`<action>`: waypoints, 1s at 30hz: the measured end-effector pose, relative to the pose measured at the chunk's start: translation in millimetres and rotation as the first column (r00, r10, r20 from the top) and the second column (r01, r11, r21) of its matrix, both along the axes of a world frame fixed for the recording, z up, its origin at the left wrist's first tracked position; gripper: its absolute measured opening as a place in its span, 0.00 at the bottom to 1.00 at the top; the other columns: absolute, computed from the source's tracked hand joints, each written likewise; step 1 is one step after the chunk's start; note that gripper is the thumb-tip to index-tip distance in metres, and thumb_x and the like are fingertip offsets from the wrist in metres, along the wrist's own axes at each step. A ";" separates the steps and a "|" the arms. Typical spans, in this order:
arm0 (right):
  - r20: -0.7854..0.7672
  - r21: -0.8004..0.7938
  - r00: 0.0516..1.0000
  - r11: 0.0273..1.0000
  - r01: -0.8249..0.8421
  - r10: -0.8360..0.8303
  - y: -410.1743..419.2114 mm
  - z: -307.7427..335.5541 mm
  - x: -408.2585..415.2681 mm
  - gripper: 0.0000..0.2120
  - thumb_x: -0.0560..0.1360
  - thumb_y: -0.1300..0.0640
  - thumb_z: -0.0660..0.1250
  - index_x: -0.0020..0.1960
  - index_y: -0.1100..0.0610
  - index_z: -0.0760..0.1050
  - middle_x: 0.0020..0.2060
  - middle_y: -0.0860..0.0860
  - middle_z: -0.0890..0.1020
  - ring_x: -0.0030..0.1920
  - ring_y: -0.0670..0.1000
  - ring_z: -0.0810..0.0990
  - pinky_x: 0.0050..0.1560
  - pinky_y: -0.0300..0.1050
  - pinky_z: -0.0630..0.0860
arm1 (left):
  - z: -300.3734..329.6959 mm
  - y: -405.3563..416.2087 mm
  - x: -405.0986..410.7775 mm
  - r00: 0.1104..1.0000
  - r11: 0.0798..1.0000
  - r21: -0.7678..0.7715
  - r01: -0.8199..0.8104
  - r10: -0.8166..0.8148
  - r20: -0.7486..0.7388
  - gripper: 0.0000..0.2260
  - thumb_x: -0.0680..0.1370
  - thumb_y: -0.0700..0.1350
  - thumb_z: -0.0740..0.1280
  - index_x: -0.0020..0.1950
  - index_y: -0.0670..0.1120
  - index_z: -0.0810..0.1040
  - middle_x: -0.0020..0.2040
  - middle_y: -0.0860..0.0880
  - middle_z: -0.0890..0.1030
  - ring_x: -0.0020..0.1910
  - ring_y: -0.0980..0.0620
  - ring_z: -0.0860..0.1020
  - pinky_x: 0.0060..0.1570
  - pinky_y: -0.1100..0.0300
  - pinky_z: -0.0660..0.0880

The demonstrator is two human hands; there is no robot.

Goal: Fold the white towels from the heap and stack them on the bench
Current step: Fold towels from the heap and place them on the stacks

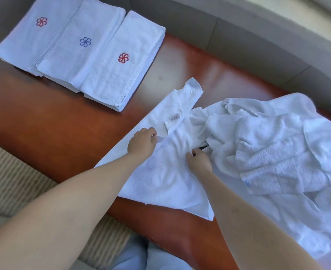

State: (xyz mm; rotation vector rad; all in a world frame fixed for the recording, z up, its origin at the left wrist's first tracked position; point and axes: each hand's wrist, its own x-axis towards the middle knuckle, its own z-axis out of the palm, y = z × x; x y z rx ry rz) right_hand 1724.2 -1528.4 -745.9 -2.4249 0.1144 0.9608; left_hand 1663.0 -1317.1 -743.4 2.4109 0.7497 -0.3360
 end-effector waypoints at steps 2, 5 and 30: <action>-0.004 0.007 0.999 0.999 0.048 -0.048 -3.0 10.3 1.2 0.12 0.78 0.58 0.59 0.36 0.55 0.66 0.33 0.49 0.73 0.33 0.51 0.71 0.32 0.43 0.65 | 9.9 14.4 4.1 0.970 0.970 -0.095 -0.225 0.232 0.071 0.05 0.84 0.46 0.58 0.53 0.47 0.72 0.45 0.48 0.78 0.45 0.44 0.76 0.42 0.51 0.72; -0.081 0.055 0.976 0.977 0.205 -0.200 -12.2 28.8 2.5 0.08 0.75 0.65 0.60 0.40 0.57 0.74 0.38 0.53 0.79 0.40 0.57 0.77 0.37 0.43 0.70 | 33.7 53.3 2.1 0.820 0.826 -0.151 -0.543 0.560 0.117 0.07 0.84 0.47 0.59 0.56 0.45 0.73 0.49 0.45 0.78 0.47 0.42 0.75 0.47 0.50 0.72; -0.145 0.028 0.953 0.962 0.272 -0.265 -84.3 59.1 -83.1 0.05 0.67 0.57 0.64 0.41 0.58 0.71 0.37 0.55 0.72 0.37 0.54 0.69 0.40 0.46 0.65 | 13.6 45.5 -166.0 0.805 0.821 -0.126 -0.557 0.495 -0.327 0.28 0.82 0.46 0.64 0.81 0.45 0.61 0.76 0.42 0.68 0.69 0.39 0.72 0.63 0.49 0.74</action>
